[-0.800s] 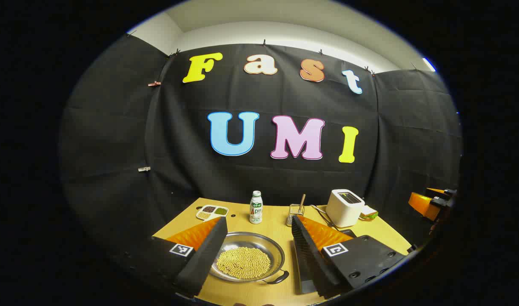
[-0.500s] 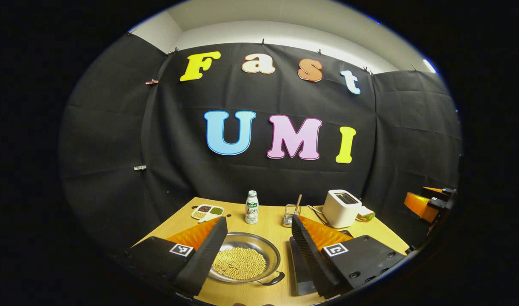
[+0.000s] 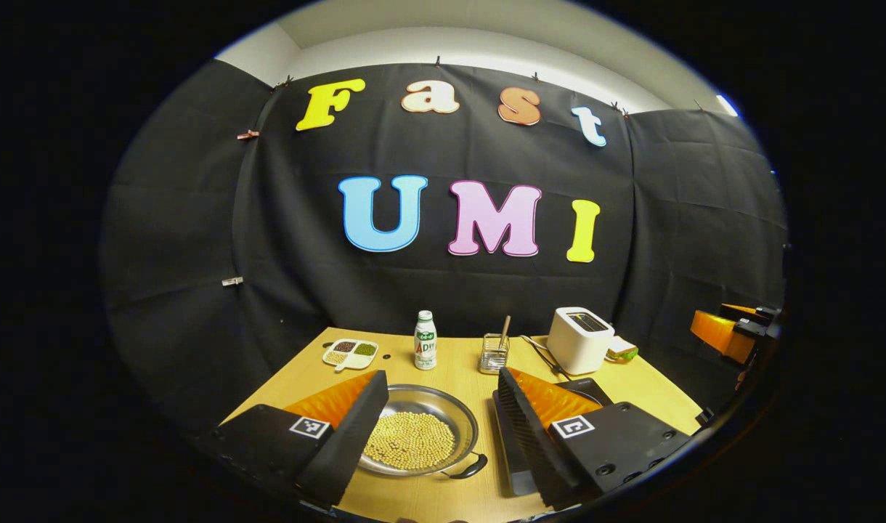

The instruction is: First push the handle of the pot to place it horizontally, then grasp the pot with both hands and set it on the induction cooktop.

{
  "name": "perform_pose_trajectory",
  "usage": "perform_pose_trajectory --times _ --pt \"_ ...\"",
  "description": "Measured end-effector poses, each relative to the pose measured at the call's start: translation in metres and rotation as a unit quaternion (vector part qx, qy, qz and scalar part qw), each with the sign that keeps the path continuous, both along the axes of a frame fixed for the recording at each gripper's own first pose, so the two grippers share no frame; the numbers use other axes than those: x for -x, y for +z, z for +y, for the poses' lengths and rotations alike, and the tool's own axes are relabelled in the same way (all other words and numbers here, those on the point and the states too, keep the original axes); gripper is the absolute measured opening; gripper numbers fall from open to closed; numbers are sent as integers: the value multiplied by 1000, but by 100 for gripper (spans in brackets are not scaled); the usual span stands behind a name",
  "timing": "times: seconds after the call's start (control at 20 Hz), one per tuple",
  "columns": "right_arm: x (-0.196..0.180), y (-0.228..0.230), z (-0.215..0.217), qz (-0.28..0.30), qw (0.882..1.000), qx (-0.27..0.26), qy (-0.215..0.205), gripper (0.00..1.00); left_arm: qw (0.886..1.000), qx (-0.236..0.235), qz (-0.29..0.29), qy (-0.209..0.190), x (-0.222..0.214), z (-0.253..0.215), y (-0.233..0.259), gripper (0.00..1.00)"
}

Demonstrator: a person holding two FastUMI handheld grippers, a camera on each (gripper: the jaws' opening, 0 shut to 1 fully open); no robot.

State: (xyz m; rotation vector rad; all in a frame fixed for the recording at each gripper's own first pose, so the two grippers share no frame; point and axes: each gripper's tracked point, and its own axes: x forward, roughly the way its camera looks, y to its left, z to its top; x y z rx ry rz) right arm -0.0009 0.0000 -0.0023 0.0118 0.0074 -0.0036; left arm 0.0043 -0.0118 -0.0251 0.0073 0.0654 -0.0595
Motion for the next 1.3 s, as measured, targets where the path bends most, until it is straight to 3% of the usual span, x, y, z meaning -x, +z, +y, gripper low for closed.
perform_pose_trajectory --times 0.4,0.6,0.9,1.1,1.2,1.3 --pt "8 3 17 0 1000 -13 -15 98 999 -23 18 -11 3 27 -19 95" --pt "14 3 31 5 1000 -10 -17 98 999 4 24 -32 14 35 -36 95" --pt "14 -2 43 -4 1000 11 -7 98 994 22 93 -47 21 53 -78 93" --pt "-3 -17 39 10 1000 11 -2 98 986 13 162 -48 19 57 -118 75" --pt "-11 -22 39 18 1000 -1 -1 98 979 9 196 -48 18 56 -140 51" --pt "-21 -28 42 23 1000 0 9 98 971 9 233 -57 17 50 -165 48"
